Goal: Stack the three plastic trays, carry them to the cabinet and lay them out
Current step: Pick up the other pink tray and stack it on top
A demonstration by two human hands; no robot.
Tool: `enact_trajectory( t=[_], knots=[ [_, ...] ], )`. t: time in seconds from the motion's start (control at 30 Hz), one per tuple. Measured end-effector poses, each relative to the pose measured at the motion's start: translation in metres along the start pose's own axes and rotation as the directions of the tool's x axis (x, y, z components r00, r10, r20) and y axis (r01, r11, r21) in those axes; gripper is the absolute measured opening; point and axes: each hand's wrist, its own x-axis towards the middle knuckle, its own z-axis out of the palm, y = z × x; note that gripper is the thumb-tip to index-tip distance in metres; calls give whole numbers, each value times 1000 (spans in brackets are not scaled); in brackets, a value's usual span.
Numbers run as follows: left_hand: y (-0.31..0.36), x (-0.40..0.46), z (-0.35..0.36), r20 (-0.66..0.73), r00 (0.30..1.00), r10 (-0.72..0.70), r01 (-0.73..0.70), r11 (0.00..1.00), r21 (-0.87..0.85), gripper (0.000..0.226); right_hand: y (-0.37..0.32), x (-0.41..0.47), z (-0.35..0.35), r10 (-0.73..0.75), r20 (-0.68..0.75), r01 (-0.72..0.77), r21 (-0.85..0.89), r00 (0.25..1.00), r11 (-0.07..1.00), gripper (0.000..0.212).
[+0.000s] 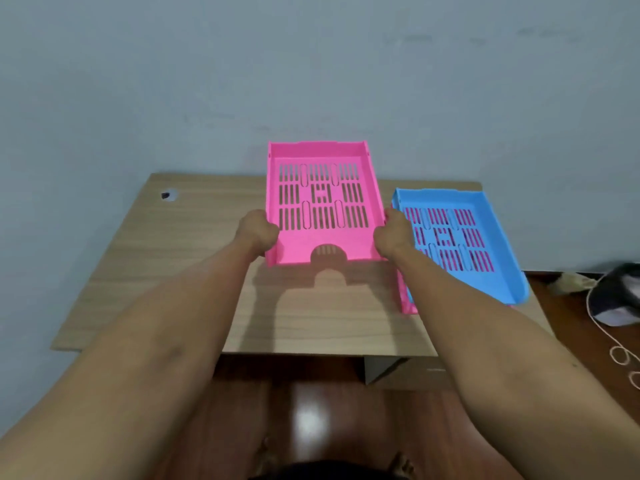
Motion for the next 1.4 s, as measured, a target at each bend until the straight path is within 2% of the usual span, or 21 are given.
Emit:
enact_trajectory(
  t=[0.27,0.6,0.83,1.1,1.33,1.4],
  knots=[
    [109,-40,123,26,999,29,-29,999,-20,39,96,43,-133,6,-45,-7,-33,999,999,39],
    [175,-72,228,69,997,20,-20,1000,-2,36,183,58,-230,59,-17,-59,4,998,998,47],
    [185,-75,261,108,994,19,-22,999,23,35,217,59,-244,90,-7,-89,22,996,996,50],
    [180,-80,275,154,988,-29,28,1000,10,34,230,53,-240,103,46,-104,18,994,994,34],
    [181,-78,274,179,983,-49,55,998,-31,30,230,54,-244,92,56,-94,37,994,995,32],
    [179,-78,274,195,979,-66,79,995,-57,31,230,55,-244,95,68,-97,28,993,995,24]
  ],
)
